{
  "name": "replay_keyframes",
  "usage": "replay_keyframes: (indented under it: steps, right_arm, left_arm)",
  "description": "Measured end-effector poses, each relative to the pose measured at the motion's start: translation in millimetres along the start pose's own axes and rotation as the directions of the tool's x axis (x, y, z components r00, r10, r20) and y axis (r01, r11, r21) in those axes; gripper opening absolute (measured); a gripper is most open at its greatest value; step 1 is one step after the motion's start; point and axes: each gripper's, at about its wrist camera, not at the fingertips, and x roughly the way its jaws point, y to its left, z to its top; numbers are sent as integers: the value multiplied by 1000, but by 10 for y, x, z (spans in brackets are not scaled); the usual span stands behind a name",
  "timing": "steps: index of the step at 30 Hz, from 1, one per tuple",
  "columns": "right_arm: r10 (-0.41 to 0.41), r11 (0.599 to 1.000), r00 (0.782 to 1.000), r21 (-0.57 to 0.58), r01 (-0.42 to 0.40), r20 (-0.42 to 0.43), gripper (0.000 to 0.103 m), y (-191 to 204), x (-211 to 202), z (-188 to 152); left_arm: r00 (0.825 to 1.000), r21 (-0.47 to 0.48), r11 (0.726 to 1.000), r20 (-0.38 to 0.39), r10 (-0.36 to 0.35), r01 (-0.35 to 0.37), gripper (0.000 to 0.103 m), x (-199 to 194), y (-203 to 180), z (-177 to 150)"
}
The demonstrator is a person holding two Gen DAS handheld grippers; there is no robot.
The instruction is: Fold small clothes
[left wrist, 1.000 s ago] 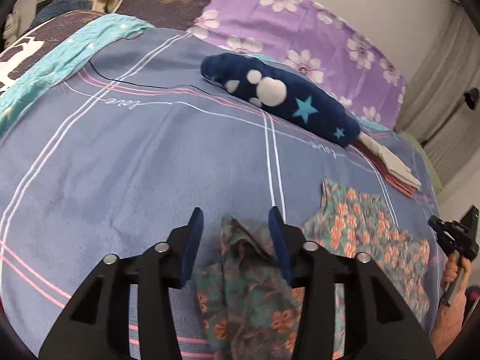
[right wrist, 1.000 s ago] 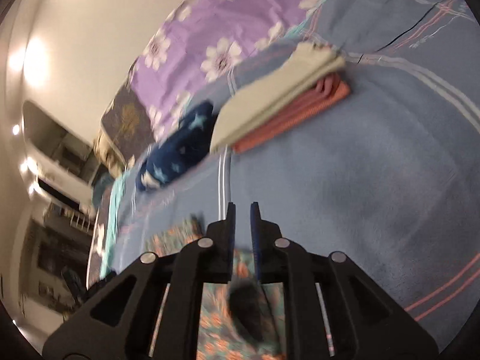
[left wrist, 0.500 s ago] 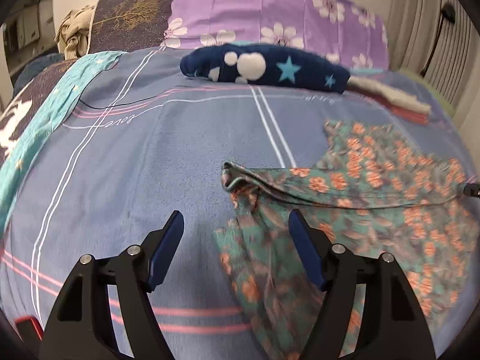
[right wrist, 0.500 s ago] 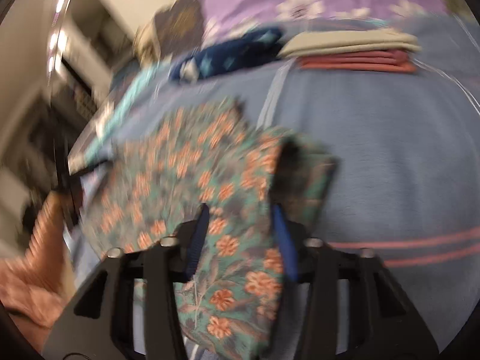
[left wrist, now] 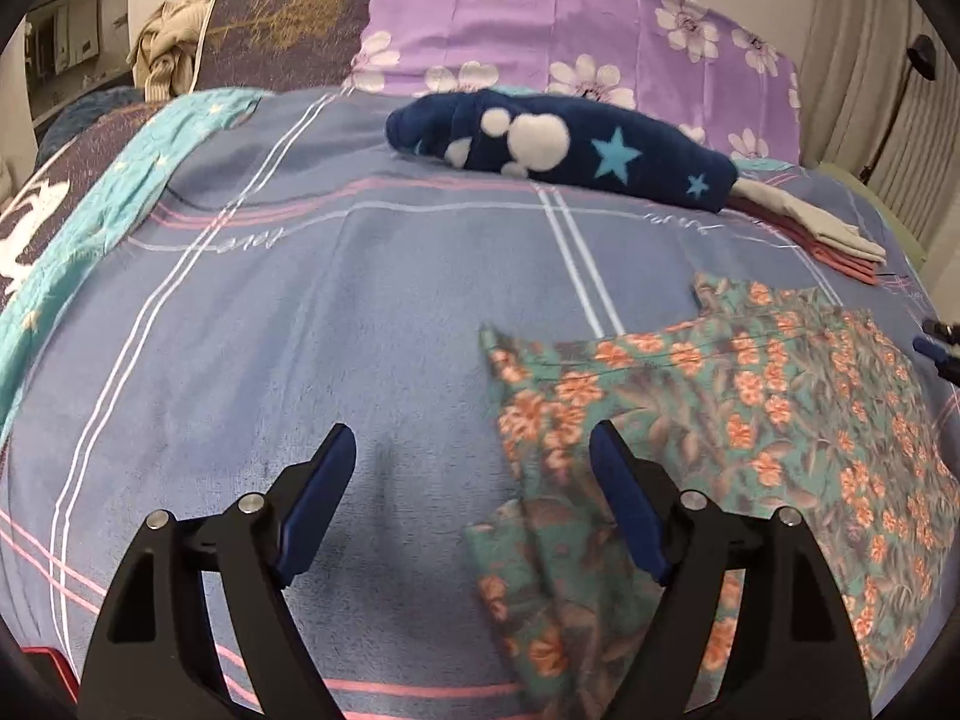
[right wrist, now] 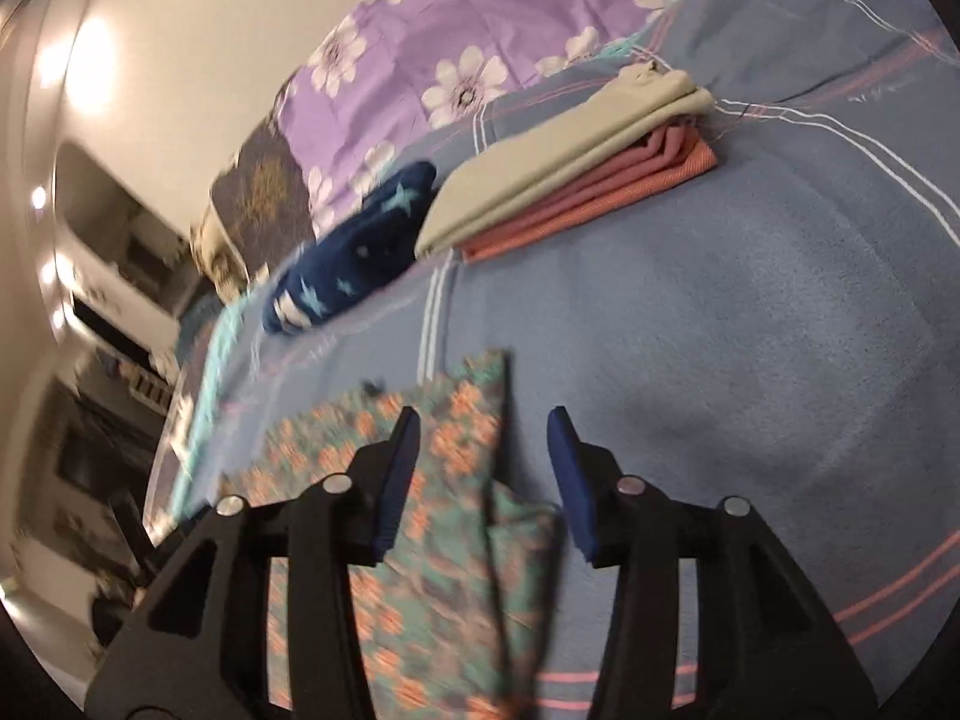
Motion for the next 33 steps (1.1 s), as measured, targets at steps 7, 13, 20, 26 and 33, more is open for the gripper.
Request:
replay_keyframes:
  steps: [7, 13, 20, 26, 33]
  right_arm:
    - [-2, 999, 996, -48, -2, -91, 50, 74, 443, 79]
    - [83, 994, 996, -65, -86, -40, 3, 301, 451, 156]
    - [44, 993, 999, -109, -44, 1, 15, 392, 403, 355]
    - [-79, 994, 995, -82, 75, -57, 29, 132, 410, 62]
    - [-88, 991, 995, -102, 84, -44, 20, -188, -102, -224]
  left_arm:
    - [993, -107, 988, -27, -113, 110, 33, 351, 33, 242]
    - [987, -65, 989, 103, -127, 134, 4, 44, -148, 397]
    - [980, 34, 999, 197, 10, -17, 8, -211, -221, 612]
    - [995, 45, 999, 96, 16, -21, 56, 6, -307, 401]
    - [988, 259, 957, 36, -147, 133, 57, -427, -1482, 143]
